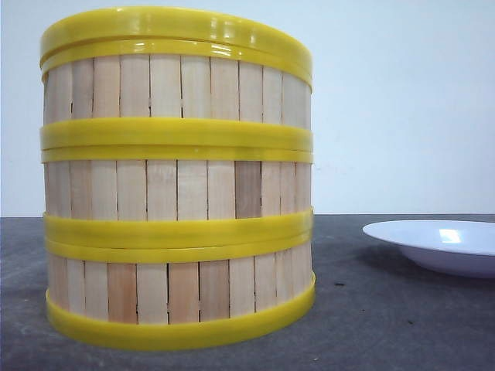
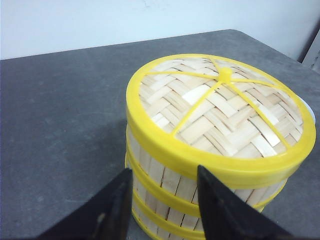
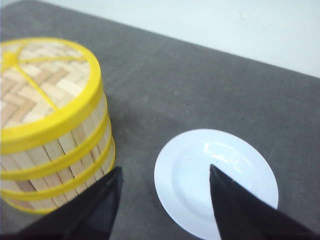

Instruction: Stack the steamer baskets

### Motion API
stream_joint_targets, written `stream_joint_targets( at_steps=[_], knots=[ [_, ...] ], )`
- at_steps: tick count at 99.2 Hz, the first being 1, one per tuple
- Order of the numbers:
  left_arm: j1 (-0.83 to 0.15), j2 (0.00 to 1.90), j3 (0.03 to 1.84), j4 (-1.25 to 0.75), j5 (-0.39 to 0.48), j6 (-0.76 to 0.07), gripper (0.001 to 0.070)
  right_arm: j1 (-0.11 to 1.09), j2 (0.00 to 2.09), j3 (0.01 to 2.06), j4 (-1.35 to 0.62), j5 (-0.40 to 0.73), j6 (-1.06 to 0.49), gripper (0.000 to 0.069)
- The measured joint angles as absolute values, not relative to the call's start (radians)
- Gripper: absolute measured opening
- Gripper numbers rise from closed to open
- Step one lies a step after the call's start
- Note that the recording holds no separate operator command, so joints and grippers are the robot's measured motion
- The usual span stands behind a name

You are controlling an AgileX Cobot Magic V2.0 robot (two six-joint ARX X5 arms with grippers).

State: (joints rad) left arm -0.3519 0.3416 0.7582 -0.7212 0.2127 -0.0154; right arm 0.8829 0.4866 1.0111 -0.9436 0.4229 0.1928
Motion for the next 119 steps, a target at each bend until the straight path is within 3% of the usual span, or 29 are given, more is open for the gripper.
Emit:
stream_joint_targets(
  at_steps=[5, 11, 22, 119],
  knots=[
    [-0.352, 0.342, 0.758, -0.721, 0.213, -0.016, 0.0194, 0.883, 0.487, 1.011, -0.94, 0.423, 0.192, 0.0191],
    [-0.352, 0.342, 0.758, -0.722, 0.213, -0.019, 0.0094, 0.883, 0.487, 1.011, -0.94, 0.422, 0.192, 0.0081],
    [-0.352, 0.342, 0.758, -0.721, 0.213, -0.023, 0.0032, 0.883, 0.487, 1.011, -0.94, 0.423, 0.192, 0.0016],
    [-0.352, 0.342, 0.758, -0.729, 0.213, -0.054, 0.0024, 0.883, 0.487, 1.011, -0.93, 0.423, 0.192, 0.0002]
  ],
)
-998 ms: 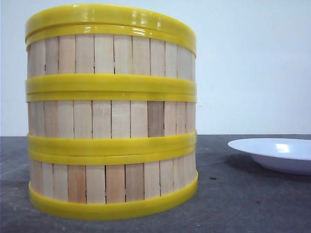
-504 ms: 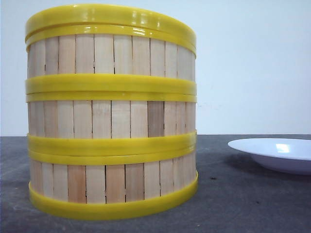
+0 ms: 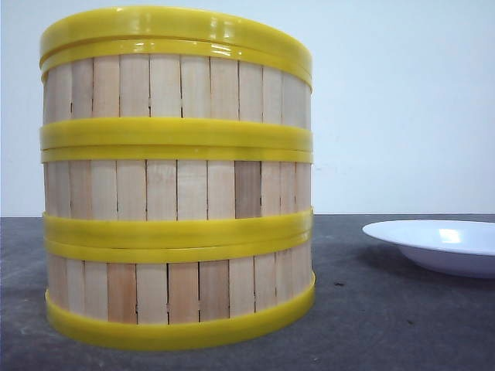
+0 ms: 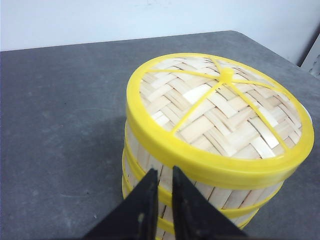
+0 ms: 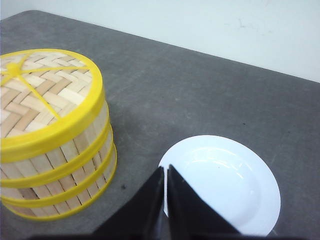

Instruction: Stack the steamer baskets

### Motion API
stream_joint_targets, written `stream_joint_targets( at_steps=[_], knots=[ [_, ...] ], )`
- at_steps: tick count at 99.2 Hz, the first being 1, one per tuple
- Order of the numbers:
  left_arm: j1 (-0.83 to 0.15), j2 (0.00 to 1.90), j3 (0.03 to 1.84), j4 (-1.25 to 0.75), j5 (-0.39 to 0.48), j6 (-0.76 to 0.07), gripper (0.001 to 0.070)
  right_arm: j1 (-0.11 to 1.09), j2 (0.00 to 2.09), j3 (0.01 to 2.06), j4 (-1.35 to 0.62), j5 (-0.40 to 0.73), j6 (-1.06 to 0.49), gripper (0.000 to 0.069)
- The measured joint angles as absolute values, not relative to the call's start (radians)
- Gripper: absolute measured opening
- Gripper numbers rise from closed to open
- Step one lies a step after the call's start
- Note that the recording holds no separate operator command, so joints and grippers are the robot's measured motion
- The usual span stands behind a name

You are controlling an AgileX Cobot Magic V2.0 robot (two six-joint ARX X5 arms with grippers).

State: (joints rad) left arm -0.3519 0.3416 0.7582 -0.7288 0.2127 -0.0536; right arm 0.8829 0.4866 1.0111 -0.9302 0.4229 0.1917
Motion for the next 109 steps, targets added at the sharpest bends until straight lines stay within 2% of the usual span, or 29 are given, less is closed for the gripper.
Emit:
stream_joint_targets(
  at_steps=[17, 46, 60, 80, 109],
  knots=[
    [-0.35, 0.341, 0.758, -0.729, 0.199, -0.041, 0.0024, 0.883, 0.487, 1.011, -0.93, 0.423, 0.192, 0.0002],
    [-0.237, 0.284, 0.716, -0.702, 0.041, -0.026, 0.0024, 0.883, 0.487, 1.011, -0.93, 0.423, 0.192, 0.0002],
    [-0.166, 0.223, 0.59, -0.613, -0.004, -0.025, 0.0024, 0.883, 0.487, 1.011, -0.93, 0.422, 0.192, 0.0002],
    [-0.069, 0.126, 0.362, -0.43, -0.024, -0.025, 0.0024, 0.883, 0.487, 1.011, -0.93, 0.423, 0.192, 0.0002],
    [-0.004, 0.051, 0.108, -0.286, -0.024, -0.025, 0.0024, 0.883, 0.487, 1.011, -0.93, 0.423, 0.192, 0.0002]
  ],
)
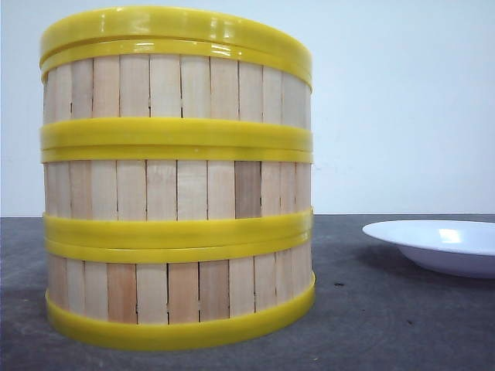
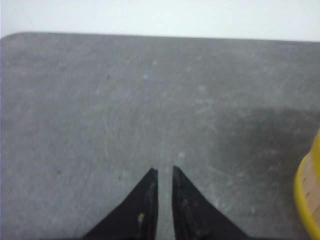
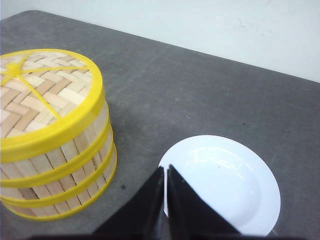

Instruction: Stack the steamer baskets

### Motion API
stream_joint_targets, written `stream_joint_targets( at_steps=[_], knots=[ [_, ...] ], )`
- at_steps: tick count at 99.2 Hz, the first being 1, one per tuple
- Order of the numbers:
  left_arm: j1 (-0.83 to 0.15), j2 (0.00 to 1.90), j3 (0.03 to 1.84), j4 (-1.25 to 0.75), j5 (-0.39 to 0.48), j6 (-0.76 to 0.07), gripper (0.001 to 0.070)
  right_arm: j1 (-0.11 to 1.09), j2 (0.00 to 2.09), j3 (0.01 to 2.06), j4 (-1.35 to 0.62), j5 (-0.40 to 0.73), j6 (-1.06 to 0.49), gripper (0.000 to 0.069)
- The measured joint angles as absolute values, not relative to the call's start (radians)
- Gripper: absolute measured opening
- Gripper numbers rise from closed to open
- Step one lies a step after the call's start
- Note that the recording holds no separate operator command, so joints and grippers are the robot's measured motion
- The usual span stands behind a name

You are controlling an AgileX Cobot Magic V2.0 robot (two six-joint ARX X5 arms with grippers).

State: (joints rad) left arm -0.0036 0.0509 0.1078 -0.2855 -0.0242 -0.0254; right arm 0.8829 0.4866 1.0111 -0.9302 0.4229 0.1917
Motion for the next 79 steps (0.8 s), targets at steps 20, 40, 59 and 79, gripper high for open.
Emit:
stream_joint_targets(
  at_steps=[20, 40, 59, 79],
  knots=[
    [0.001, 0.015, 0.051, -0.231, -0.025, -0.025, 0.0024, 0.883, 0.487, 1.011, -0.93, 0.423, 0.192, 0.0002],
    [0.002, 0.004, 0.04, -0.202, -0.043, -0.019, 0.0024, 0.883, 0.487, 1.011, -0.93, 0.423, 0.192, 0.0002],
    [0.002, 0.004, 0.033, -0.183, -0.064, -0.019, 0.0024, 0.883, 0.487, 1.011, -0.93, 0.423, 0.192, 0.0002],
    [0.002, 0.004, 0.033, -0.183, -0.065, -0.018, 0.0024, 0.883, 0.487, 1.011, -0.93, 0.423, 0.192, 0.0002]
  ],
)
